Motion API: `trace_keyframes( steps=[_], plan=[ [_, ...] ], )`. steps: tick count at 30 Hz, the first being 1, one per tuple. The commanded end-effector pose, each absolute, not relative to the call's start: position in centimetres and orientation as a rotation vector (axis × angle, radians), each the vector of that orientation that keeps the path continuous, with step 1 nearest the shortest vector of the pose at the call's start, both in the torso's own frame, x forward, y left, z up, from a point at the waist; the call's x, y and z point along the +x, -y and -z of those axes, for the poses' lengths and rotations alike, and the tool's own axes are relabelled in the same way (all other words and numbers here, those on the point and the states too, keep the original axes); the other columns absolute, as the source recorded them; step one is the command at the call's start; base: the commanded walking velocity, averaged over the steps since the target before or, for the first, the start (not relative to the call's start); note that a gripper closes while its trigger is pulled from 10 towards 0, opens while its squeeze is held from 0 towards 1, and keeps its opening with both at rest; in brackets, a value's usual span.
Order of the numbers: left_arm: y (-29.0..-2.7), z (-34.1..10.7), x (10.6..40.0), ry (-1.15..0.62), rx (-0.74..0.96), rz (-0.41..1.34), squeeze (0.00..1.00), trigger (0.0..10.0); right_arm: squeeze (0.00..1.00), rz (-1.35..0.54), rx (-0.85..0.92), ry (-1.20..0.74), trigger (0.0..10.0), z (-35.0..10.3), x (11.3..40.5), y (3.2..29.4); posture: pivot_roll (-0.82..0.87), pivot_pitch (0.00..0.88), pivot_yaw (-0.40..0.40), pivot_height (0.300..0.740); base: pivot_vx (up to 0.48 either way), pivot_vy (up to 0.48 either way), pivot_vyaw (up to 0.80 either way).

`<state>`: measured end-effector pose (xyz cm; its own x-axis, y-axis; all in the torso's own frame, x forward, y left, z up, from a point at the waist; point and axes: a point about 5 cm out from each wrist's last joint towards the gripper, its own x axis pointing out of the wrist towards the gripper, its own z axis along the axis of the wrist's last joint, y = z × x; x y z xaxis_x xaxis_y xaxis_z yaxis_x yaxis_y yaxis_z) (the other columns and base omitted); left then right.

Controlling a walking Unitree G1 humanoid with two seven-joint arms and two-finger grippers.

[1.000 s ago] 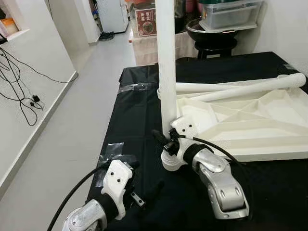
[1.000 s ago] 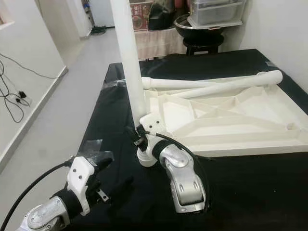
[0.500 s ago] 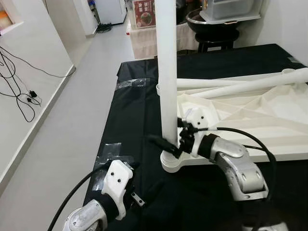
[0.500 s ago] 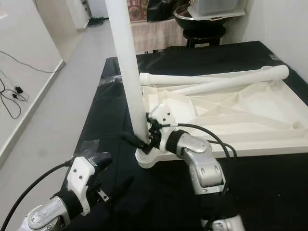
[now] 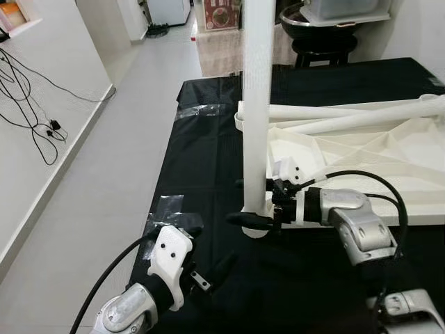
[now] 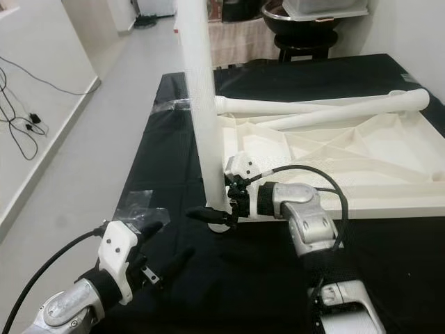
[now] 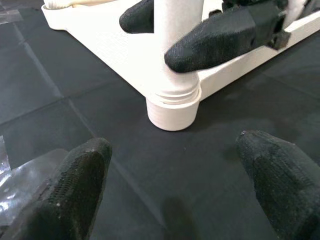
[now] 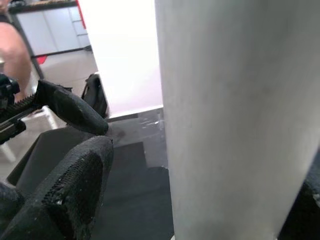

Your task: Building children table

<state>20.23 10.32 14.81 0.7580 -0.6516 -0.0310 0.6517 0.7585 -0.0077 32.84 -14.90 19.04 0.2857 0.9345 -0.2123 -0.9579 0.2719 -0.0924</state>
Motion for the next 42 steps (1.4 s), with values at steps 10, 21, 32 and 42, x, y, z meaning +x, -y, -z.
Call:
trace_keyframes(
  steps=[10,21,32,42],
  plan=[
    [-10.5,-14.3,20.0,-0.066,0.015,0.704,0.00,10.0,0.00,-1.409,-0.187,-0.146,0.0,-18.6,33.4,14.5,0.11,0.143,0.087,0.740,0.000,0.000,0.00],
    [-10.6,-14.4,20.0,-0.062,0.015,0.701,0.00,10.0,0.00,-0.923,-0.266,-0.120,0.0,-17.0,33.4,14.7,0.09,0.146,0.040,0.740,0.000,0.000,0.00],
    [-10.9,-14.6,20.7,-0.053,0.012,0.695,0.00,10.0,0.00,-0.436,-0.269,-0.163,0.0,-14.0,28.8,13.1,0.06,0.135,0.066,0.740,0.000,0.000,0.00],
    [-10.8,-14.6,20.8,-0.053,0.010,0.697,0.00,10.0,1.00,-0.822,-0.084,-0.029,10.0,-17.5,29.8,10.6,0.07,0.125,0.080,0.740,0.000,0.000,0.00]
  ],
)
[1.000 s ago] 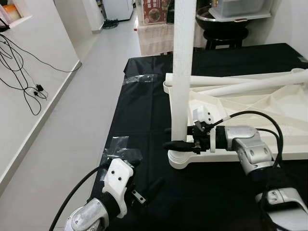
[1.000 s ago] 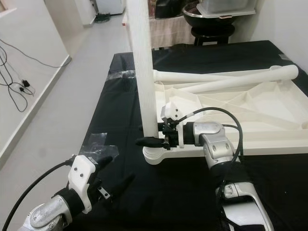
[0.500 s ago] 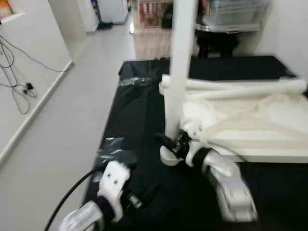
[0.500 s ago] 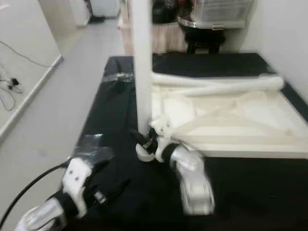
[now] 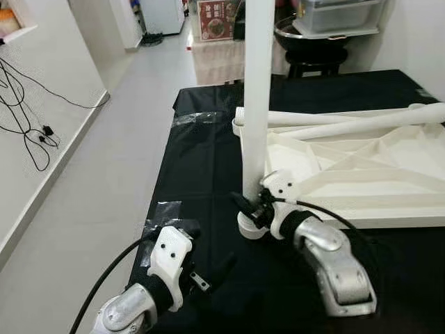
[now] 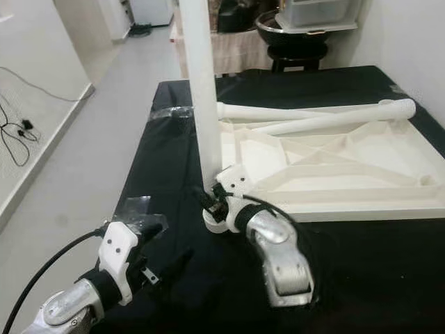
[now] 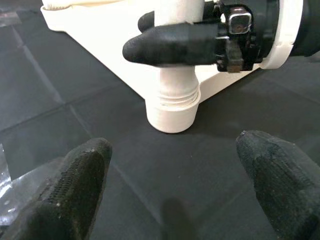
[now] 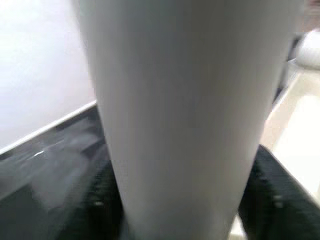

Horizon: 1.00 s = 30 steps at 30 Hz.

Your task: Building children table

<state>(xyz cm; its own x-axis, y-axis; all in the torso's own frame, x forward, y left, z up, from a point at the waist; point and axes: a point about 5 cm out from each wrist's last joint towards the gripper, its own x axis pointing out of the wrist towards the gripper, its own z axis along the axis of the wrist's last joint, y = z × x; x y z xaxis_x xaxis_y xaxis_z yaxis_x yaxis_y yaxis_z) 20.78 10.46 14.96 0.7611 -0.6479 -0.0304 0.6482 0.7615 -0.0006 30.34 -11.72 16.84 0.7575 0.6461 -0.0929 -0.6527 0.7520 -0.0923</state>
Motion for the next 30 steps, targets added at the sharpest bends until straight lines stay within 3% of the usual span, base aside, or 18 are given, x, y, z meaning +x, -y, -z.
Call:
trace_keyframes(
  steps=[1,2,3,4,11,16,17,30],
  plan=[
    [-10.7,-14.6,20.8,-0.054,0.011,0.698,0.00,10.0,1.00,-0.925,-0.104,0.013,10.0,-18.3,29.2,10.3,0.08,0.125,0.080,0.740,0.000,0.000,0.00],
    [-10.7,-14.6,20.8,-0.054,0.011,0.698,0.00,10.0,0.78,-1.000,-0.119,0.025,10.0,-18.8,28.9,10.3,0.08,0.124,0.081,0.740,0.000,0.000,0.00],
    [-10.7,-14.6,20.8,-0.054,0.011,0.698,0.00,10.0,0.78,-1.000,-0.119,0.025,10.0,-18.8,28.9,10.3,0.08,0.124,0.081,0.740,0.000,0.000,0.00],
    [-10.7,-14.5,20.8,-0.055,0.013,0.697,0.00,10.0,0.00,-1.077,-0.169,0.033,10.0,-19.1,28.9,10.6,0.09,0.120,0.080,0.740,0.000,0.000,0.00],
    [-10.6,-14.4,20.6,-0.058,0.020,0.696,0.00,10.0,0.00,-1.299,-0.290,-0.063,10.0,-18.7,30.7,12.8,0.10,0.115,0.077,0.740,0.000,0.000,0.00],
    [-10.5,-14.3,20.5,-0.059,0.022,0.698,0.00,10.0,0.00,-1.316,-0.306,-0.075,10.0,-18.8,31.2,13.2,0.10,0.115,0.074,0.740,0.000,0.000,0.00],
    [-10.5,-14.3,20.4,-0.056,0.042,0.700,0.00,10.0,0.00,-1.315,-0.273,-0.075,0.0,-19.2,32.5,13.2,0.12,0.107,0.075,0.740,0.000,0.000,0.00],
    [-10.3,-14.2,20.3,-0.055,0.050,0.697,0.00,10.0,0.00,-1.361,-0.248,-0.087,0.0,-19.1,33.0,14.1,0.11,0.109,0.078,0.740,0.000,0.000,0.00]
  ],
)
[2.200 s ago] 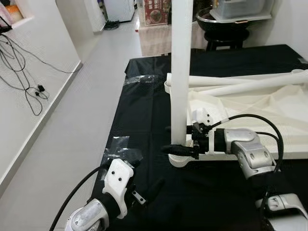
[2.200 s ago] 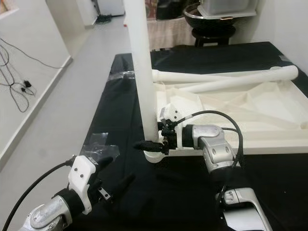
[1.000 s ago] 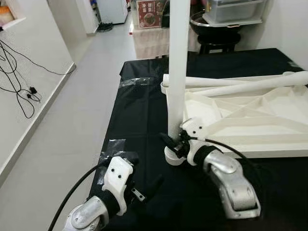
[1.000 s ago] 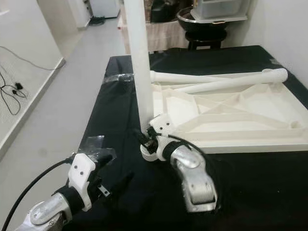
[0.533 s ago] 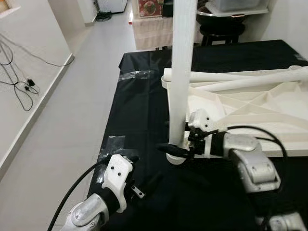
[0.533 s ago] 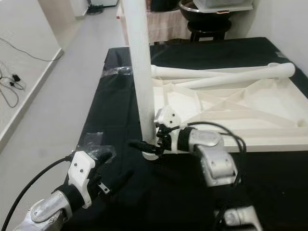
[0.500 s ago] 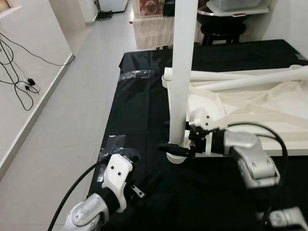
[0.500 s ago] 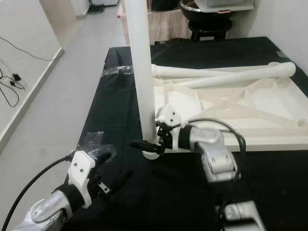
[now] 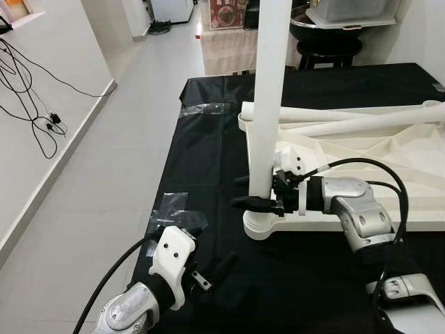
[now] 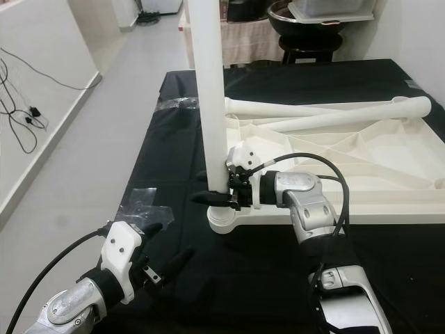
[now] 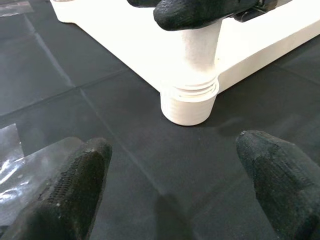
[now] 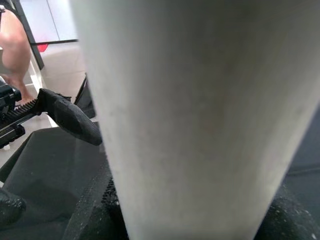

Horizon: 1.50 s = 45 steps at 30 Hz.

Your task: Building children table

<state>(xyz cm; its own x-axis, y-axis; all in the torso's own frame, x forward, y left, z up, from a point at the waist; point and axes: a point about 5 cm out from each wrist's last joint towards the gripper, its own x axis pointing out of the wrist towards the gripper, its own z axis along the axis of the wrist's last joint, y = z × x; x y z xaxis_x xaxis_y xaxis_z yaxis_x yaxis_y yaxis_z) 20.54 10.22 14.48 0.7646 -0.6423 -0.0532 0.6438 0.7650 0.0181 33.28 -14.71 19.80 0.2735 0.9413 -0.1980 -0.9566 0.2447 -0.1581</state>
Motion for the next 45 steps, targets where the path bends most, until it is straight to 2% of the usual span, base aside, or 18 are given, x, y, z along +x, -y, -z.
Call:
trace_keyframes(
  steps=[1,6,7,8,10,12,17,18,21,22,23,24,25,28,31,32,33,45],
  plan=[
    [-10.4,-14.2,20.3,-0.056,0.048,0.696,0.00,10.0,0.00,-1.336,-0.253,-0.085,0.0,-18.9,32.9,14.5,0.11,0.112,0.078,0.740,0.000,0.000,0.00],
    [-10.5,-14.2,20.4,-0.056,0.044,0.693,0.00,10.0,0.00,-1.197,-0.250,-0.092,0.0,-18.0,32.4,15.4,0.10,0.116,0.073,0.740,0.000,0.000,0.00],
    [-10.6,-14.2,20.3,-0.057,0.043,0.692,0.00,10.0,0.00,-0.948,-0.203,-0.115,0.0,-16.9,32.6,15.1,0.10,0.114,0.063,0.740,0.000,0.000,0.00],
    [-10.7,-14.2,20.3,-0.056,0.042,0.692,0.00,10.0,0.00,-0.633,-0.121,-0.163,0.0,-15.0,31.3,14.3,0.11,0.116,0.068,0.740,0.000,0.000,0.00],
    [-10.7,-14.2,20.3,-0.056,0.042,0.692,0.00,10.0,0.00,-0.633,-0.121,-0.163,0.0,-15.0,31.3,14.3,0.11,0.116,0.068,0.740,0.000,0.000,0.00],
    [-10.9,-14.3,20.4,-0.058,0.040,0.690,0.00,10.0,0.00,-0.434,-0.111,-0.228,0.0,-13.3,27.6,12.4,0.08,0.111,0.094,0.740,0.000,0.000,0.00],
    [-11.0,-14.3,20.5,-0.059,0.040,0.693,0.00,10.0,0.00,-0.473,-0.133,-0.216,0.0,-13.7,27.8,12.2,0.09,0.117,0.084,0.740,0.000,0.000,0.00],
    [-10.9,-14.4,20.7,-0.055,0.039,0.692,0.00,10.0,0.00,-0.499,-0.157,-0.214,7.7,-13.8,28.9,12.3,0.10,0.113,0.077,0.740,0.000,0.000,0.00],
    [-10.9,-14.4,20.8,-0.053,0.039,0.687,0.00,10.0,0.00,-0.511,-0.167,-0.214,7.7,-13.9,29.1,12.1,0.10,0.113,0.077,0.740,0.000,0.000,0.00],
    [-10.9,-14.4,20.8,-0.052,0.038,0.683,0.00,10.0,0.00,-0.556,-0.153,-0.198,10.0,-14.2,29.3,11.8,0.10,0.111,0.076,0.740,0.000,0.000,0.00],
    [-10.9,-14.5,20.8,-0.051,0.037,0.684,0.00,10.0,0.42,-0.636,-0.120,-0.162,10.0,-15.0,29.5,11.4,0.09,0.109,0.081,0.740,0.000,0.000,0.00],
    [-10.9,-14.5,20.8,-0.051,0.037,0.687,0.00,10.0,0.42,-0.669,-0.093,-0.140,10.0,-15.6,29.3,11.0,0.09,0.109,0.081,0.740,0.000,0.000,0.00],
    [-10.9,-14.5,20.8,-0.051,0.037,0.689,0.00,10.0,1.00,-0.763,-0.069,-0.099,10.0,-16.6,29.2,10.5,0.09,0.108,0.082,0.740,0.000,0.000,0.00],
    [-10.8,-14.5,20.8,-0.051,0.036,0.690,0.00,10.0,1.00,-0.827,-0.053,-0.054,10.0,-17.6,29.1,10.2,0.09,0.108,0.082,0.740,0.000,0.000,0.00],
    [-10.7,-14.5,20.9,-0.051,0.033,0.692,0.00,10.0,0.99,-0.977,-0.079,0.046,10.0,-19.9,29.0,10.3,0.10,0.108,0.084,0.740,0.000,0.000,0.00],
    [-10.6,-14.5,20.9,-0.051,0.032,0.693,0.00,10.0,0.59,-1.031,-0.094,0.052,10.0,-20.3,29.1,10.5,0.10,0.107,0.083,0.740,0.000,0.000,0.00],
    [-10.6,-14.6,20.9,-0.050,0.031,0.693,0.00,10.0,0.00,-1.088,-0.135,0.066,10.0,-20.5,29.4,10.9,0.10,0.107,0.082,0.740,0.000,0.000,0.00],
    [-10.3,-14.6,20.8,-0.048,0.027,0.694,0.00,10.0,0.00,-1.365,-0.181,-0.005,10.0,-20.4,31.7,12.2,0.10,0.125,0.071,0.740,0.000,0.000,0.00]
  ],
)
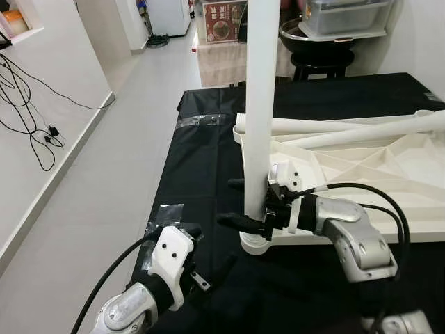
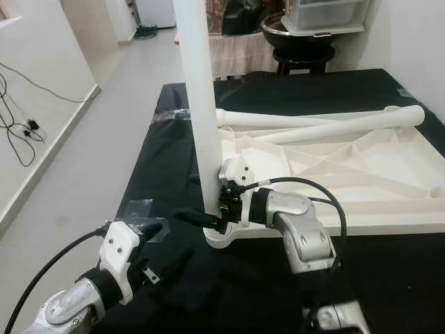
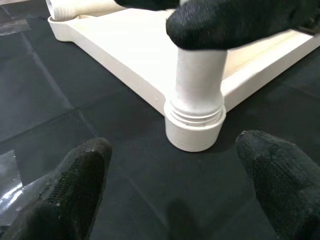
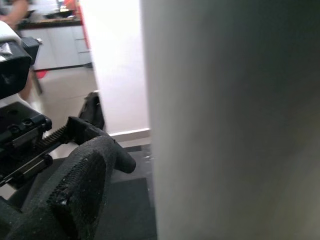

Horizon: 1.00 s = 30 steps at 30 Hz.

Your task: Building children table

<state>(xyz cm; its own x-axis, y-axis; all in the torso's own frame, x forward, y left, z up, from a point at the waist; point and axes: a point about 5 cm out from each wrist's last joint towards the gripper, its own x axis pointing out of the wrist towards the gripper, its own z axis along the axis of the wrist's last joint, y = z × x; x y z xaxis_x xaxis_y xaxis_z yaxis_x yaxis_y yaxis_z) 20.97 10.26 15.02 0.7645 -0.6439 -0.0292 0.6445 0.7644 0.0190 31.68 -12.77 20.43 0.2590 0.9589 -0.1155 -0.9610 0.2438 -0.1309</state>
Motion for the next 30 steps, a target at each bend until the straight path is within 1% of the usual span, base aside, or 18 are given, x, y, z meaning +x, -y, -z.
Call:
trace_keyframes(
  steps=[1,2,3,4,9,13,16,18,19,22,23,24,25,26,27,28,29,30],
  plan=[
    [-10.3,-14.6,20.8,-0.048,0.026,0.694,0.00,10.0,0.00,-1.385,-0.182,-0.016,6.7,-20.5,31.9,12.3,0.10,0.125,0.071,0.740,0.000,0.000,0.00],
    [-10.2,-14.6,20.7,-0.049,0.025,0.695,0.00,10.0,0.00,-1.396,-0.185,-0.022,2.1,-20.5,32.1,12.4,0.10,0.126,0.070,0.740,0.000,0.000,0.00],
    [-10.2,-14.6,20.7,-0.049,0.025,0.695,0.00,10.0,0.00,-1.396,-0.185,-0.022,2.1,-20.5,32.1,12.4,0.10,0.126,0.070,0.740,0.000,0.000,0.00],
    [-10.2,-14.6,20.7,-0.049,0.025,0.695,0.00,10.0,0.00,-1.410,-0.186,-0.027,0.0,-20.6,32.3,12.5,0.10,0.126,0.070,0.740,0.000,0.000,0.00],
    [-10.1,-14.6,20.7,-0.051,0.024,0.696,0.00,10.0,0.00,-1.471,-0.191,-0.038,0.0,-20.8,32.5,12.9,0.10,0.129,0.076,0.740,0.000,0.000,0.00],
    [-10.1,-14.5,20.6,-0.053,0.024,0.697,0.00,10.0,0.00,-1.477,-0.199,-0.041,0.0,-20.8,32.6,13.1,0.09,0.128,0.076,0.740,0.000,0.000,0.00],
    [-10.1,-14.5,20.6,-0.054,0.023,0.697,0.00,10.0,0.00,-1.455,-0.211,-0.035,0.0,-20.7,32.6,13.3,0.09,0.128,0.077,0.740,0.000,0.000,0.00],
    [-10.1,-14.4,20.6,-0.055,0.022,0.697,0.00,10.0,0.00,-1.388,-0.238,-0.013,0.0,-20.5,32.7,13.5,0.08,0.127,0.077,0.740,0.000,0.000,0.00],
    [-10.1,-14.4,20.6,-0.055,0.022,0.697,0.00,10.0,0.00,-1.388,-0.238,-0.013,0.0,-20.5,32.7,13.5,0.08,0.127,0.077,0.740,0.000,0.000,0.00],
    [-10.1,-14.3,20.5,-0.057,0.022,0.697,0.00,10.0,0.00,-1.192,-0.259,0.014,0.0,-19.7,32.6,13.7,0.07,0.127,0.067,0.740,0.000,0.000,0.00],
    [-10.1,-14.3,20.5,-0.057,0.022,0.697,0.00,10.0,0.00,-1.192,-0.259,0.014,0.0,-19.7,32.6,13.7,0.07,0.127,0.067,0.740,0.000,0.000,0.00],
    [-10.2,-14.3,20.5,-0.058,0.022,0.697,0.00,10.0,0.00,-0.960,-0.215,-0.001,0.0,-18.5,32.7,13.0,0.06,0.125,0.066,0.740,0.000,0.000,0.00],
    [-10.3,-14.3,20.5,-0.058,0.022,0.697,0.00,10.0,0.00,-0.793,-0.185,-0.018,0.0,-17.6,32.7,12.7,0.06,0.125,0.066,0.740,0.000,0.000,0.00],
    [-10.3,-14.3,20.5,-0.058,0.022,0.697,0.00,10.0,0.00,-0.793,-0.185,-0.018,0.0,-17.6,32.7,12.7,0.06,0.125,0.066,0.740,0.000,0.000,0.00],
    [-10.4,-14.3,20.5,-0.059,0.024,0.699,0.00,10.0,0.00,-0.595,-0.176,-0.076,0.0,-16.0,31.7,12.4,0.05,0.128,0.079,0.740,0.000,0.000,0.00],
    [-10.4,-14.3,20.5,-0.059,0.024,0.699,0.00,10.0,0.00,-0.595,-0.176,-0.076,0.0,-16.0,31.7,12.4,0.05,0.128,0.079,0.740,0.000,0.000,0.00],
    [-10.5,-14.3,20.6,-0.060,0.025,0.700,0.00,10.0,0.00,-0.472,-0.178,-0.113,0.0,-15.0,30.9,12.5,0.05,0.128,0.079,0.740,0.000,0.000,0.00],
    [-10.5,-14.3,20.6,-0.060,0.025,0.700,0.00,10.0,0.00,-0.472,-0.178,-0.113,0.0,-15.0,30.9,12.5,0.05,0.128,0.079,0.740,0.000,0.000,0.00]
  ],
)
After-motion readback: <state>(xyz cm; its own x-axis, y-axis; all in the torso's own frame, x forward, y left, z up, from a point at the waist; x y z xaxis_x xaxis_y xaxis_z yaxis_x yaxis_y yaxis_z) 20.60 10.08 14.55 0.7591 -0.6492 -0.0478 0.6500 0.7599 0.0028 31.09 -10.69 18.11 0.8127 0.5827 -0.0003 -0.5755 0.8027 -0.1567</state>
